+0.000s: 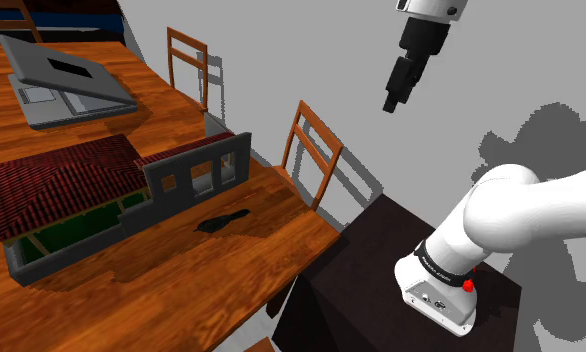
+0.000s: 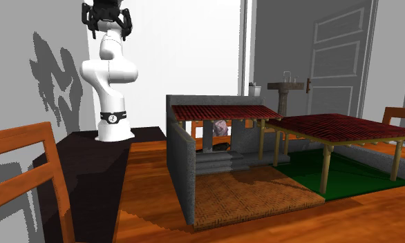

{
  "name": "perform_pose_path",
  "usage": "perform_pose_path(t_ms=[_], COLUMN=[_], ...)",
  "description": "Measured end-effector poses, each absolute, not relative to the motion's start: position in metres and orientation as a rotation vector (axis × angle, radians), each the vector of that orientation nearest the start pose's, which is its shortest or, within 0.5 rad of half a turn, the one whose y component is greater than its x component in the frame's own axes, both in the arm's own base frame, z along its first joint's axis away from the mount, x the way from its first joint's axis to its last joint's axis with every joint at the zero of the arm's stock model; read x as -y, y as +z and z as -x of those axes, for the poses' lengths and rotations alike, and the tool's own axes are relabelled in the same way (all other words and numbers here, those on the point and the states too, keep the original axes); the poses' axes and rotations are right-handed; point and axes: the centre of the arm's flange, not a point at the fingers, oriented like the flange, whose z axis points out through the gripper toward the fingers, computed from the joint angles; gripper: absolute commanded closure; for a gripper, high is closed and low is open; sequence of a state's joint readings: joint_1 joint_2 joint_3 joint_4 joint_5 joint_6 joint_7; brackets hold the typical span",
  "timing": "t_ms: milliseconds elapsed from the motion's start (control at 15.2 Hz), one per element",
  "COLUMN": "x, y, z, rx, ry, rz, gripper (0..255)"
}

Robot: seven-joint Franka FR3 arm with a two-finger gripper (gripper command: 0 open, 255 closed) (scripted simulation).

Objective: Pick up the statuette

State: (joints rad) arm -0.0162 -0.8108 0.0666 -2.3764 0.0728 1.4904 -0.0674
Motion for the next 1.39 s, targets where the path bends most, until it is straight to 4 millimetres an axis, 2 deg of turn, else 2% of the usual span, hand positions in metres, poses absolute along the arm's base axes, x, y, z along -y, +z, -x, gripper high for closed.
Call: perform_pose_path(t_ms=[198,726,1122,1386], x=[-0.035,-0.076,-0.12,-0.155], y=[0.571,0.5,0.448,0.418], z=[-0.301,-0.36,-0.399,-0.418], rx=[0.217,0.627,0.944,1.153], ry=[0.112,0.063,0.022,-0.007], rz=[3.11,3.083,3.024,2.966], gripper=[0,0,0,0])
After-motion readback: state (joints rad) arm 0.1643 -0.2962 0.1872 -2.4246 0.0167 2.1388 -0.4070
